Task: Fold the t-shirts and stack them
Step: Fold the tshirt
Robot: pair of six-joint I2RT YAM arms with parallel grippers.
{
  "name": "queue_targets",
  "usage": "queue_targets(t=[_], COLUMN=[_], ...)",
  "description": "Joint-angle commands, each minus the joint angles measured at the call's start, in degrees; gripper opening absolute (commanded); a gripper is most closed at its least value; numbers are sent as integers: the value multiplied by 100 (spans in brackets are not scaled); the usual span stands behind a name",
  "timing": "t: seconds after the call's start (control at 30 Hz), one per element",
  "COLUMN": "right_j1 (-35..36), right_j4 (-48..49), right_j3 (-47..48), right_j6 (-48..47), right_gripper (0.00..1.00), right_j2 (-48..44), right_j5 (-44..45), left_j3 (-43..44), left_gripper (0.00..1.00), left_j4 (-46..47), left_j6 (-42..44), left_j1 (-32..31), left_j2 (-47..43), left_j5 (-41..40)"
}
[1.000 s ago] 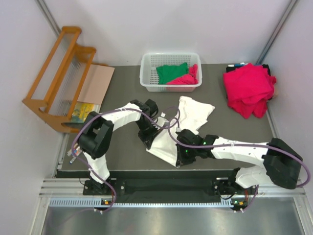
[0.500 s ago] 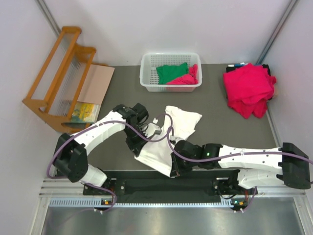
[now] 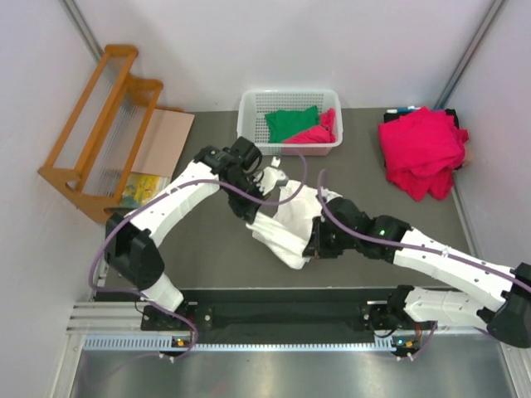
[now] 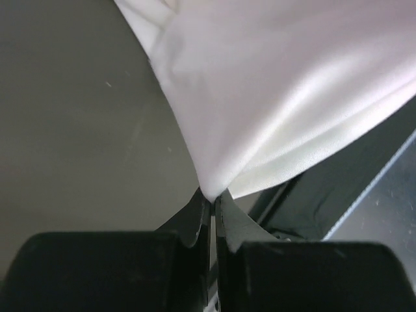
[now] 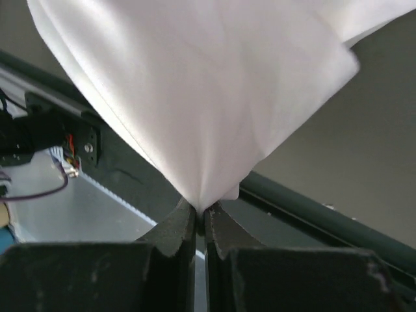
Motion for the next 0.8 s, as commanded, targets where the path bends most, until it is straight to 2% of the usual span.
queue_targets(t=[0.0, 0.23, 0.37, 0.6, 0.77], right_j1=[-741, -1769, -2306, -3386, -3871], right_j4=[-467, 86, 499, 1140, 1343], right_j3=[205, 187, 205, 337, 643], right_j6=[-653, -1207, -1506, -1858, -2113], right_gripper=[0, 0, 0, 0, 0], right_j2=[-193, 211, 632, 1248, 1906], right_j5=[27, -220, -413, -747, -958], left_j3=[1052, 3023, 4042, 4212, 4194], left_gripper=[1, 1, 0, 0, 0], left_j4=[583, 196, 64, 485, 626], left_j6=[-266, -363, -433, -547, -644], left_j1=[279, 350, 358, 358, 350], left_j2=[804, 2551, 3186, 3521, 3749], left_j5=[-409, -268, -285, -250, -188])
